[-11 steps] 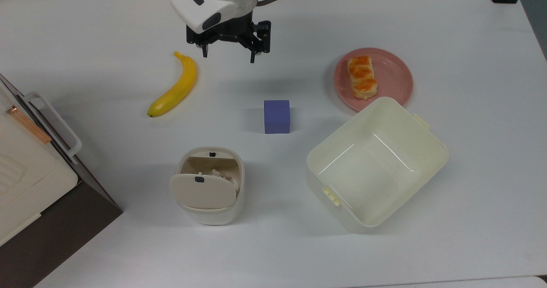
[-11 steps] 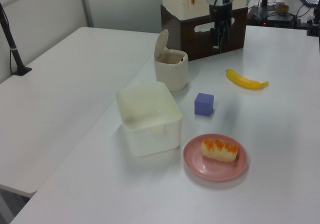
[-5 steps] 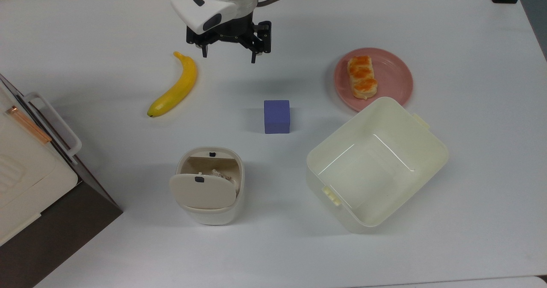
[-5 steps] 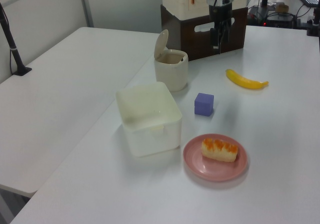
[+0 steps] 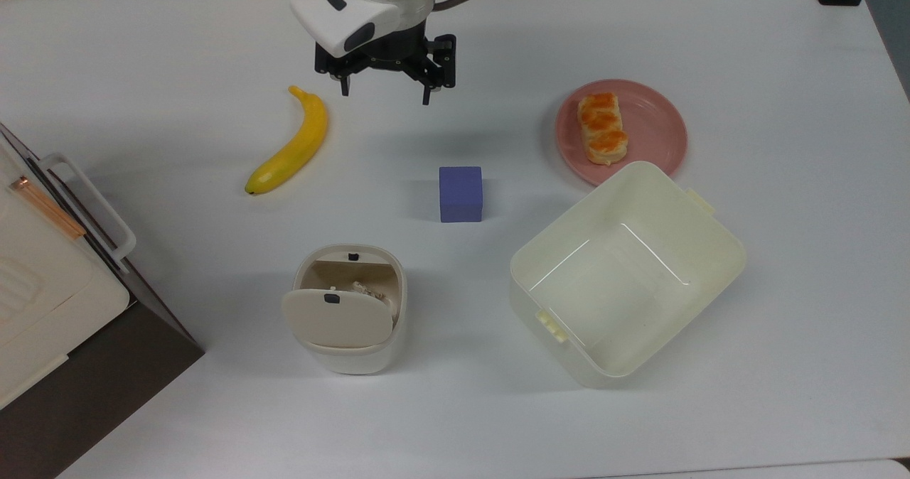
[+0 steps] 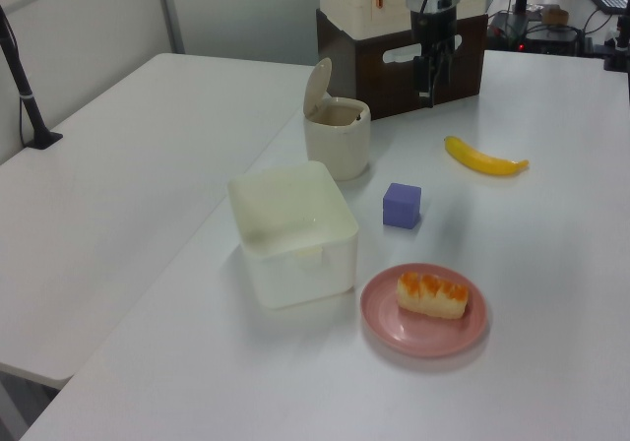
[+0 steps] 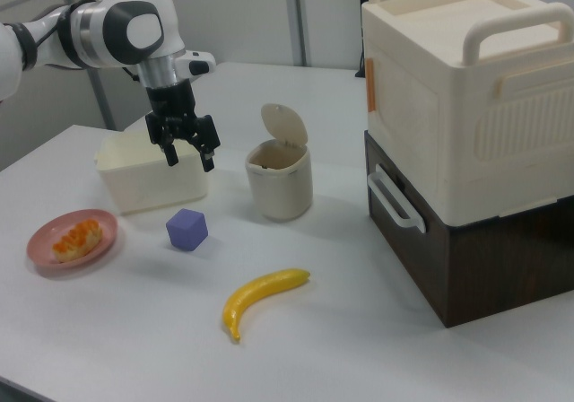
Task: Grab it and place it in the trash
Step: 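Move the gripper over the purple cube and lower onto it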
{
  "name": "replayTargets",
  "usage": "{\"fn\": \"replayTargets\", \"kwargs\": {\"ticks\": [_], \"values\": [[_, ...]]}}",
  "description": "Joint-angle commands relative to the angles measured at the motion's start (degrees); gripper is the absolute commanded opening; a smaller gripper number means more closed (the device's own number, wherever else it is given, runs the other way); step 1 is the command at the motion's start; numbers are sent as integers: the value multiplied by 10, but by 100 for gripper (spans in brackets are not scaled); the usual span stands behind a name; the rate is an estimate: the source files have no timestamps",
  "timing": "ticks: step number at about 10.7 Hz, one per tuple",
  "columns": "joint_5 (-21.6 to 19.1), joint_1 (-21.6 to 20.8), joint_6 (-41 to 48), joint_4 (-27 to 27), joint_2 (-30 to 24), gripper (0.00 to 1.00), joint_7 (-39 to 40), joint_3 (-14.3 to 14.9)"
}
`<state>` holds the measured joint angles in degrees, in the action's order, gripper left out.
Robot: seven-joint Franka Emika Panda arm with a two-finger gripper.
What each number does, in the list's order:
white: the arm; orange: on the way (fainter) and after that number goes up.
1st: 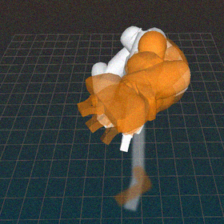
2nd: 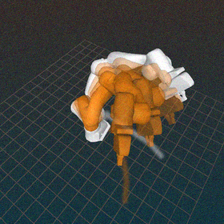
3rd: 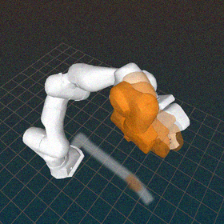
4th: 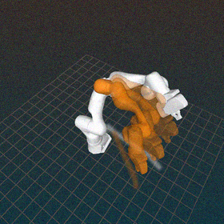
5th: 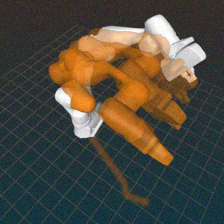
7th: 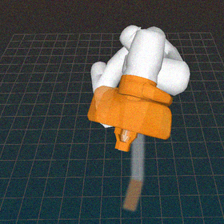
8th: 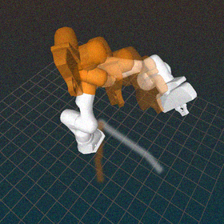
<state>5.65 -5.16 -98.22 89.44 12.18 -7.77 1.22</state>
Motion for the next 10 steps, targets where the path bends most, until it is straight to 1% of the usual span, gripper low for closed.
{"fn": "replayTargets", "kwargs": {"ticks": [1,4,5,7,8,10], "values": [[-5,-11,-7,7,2,100,-9,3],[2,-16,-7,12,6,100,-8,3],[6,-33,-6,28,7,100,-6,3],[25,-52,-7,63,14,100,-6,3],[37,-61,-12,79,27,100,-6,3],[43,-72,-58,82,58,100,-8,3]]}}
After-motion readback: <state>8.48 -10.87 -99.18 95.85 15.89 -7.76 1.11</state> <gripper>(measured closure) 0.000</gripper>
